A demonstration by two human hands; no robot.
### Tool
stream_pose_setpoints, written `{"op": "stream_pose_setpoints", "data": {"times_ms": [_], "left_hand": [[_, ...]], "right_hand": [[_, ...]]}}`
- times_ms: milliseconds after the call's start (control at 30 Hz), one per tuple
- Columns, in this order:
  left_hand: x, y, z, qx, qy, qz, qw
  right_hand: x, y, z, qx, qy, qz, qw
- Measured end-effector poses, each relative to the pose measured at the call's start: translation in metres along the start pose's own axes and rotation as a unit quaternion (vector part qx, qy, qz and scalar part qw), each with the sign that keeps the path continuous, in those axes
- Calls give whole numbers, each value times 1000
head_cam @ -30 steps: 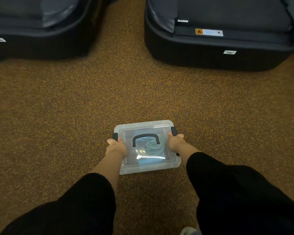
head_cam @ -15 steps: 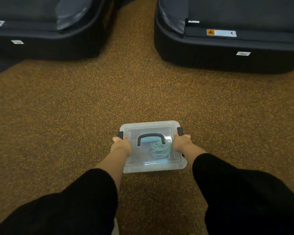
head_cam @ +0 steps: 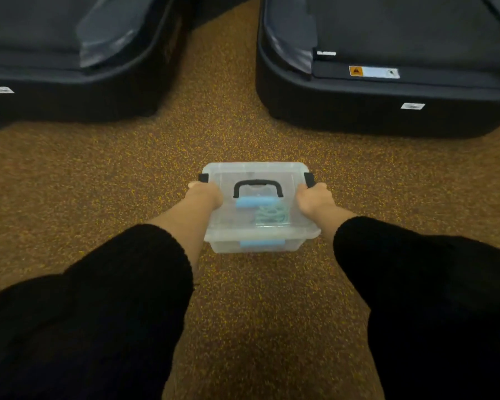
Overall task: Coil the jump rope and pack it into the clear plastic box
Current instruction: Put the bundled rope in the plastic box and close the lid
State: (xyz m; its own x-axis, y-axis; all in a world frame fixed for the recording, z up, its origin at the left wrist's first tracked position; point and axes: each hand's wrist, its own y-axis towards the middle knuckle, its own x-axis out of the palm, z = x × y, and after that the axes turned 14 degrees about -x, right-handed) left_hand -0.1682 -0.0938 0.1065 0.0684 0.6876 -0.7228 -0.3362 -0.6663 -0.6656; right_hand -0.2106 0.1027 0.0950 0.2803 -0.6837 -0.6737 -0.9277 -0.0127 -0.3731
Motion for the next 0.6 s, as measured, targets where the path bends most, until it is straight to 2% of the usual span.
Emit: {"op": "stream_pose_setpoints", "data": {"times_ms": [67, 167, 367, 600], "left_hand": [[-7, 12, 11, -10, -60, -2, 998], [-8, 25, 22, 7, -95, -2, 995], [8, 50, 15, 35, -57, -26, 997], [31, 65, -5, 49, -65, -46, 996]], "right_hand": [[0, 16, -9, -26, 2, -3, 1000], [3, 34, -12, -49, -16, -9, 999], [17, 51, 1, -59, -37, -22, 997], [25, 54, 9, -43, -80, -43, 995]]}}
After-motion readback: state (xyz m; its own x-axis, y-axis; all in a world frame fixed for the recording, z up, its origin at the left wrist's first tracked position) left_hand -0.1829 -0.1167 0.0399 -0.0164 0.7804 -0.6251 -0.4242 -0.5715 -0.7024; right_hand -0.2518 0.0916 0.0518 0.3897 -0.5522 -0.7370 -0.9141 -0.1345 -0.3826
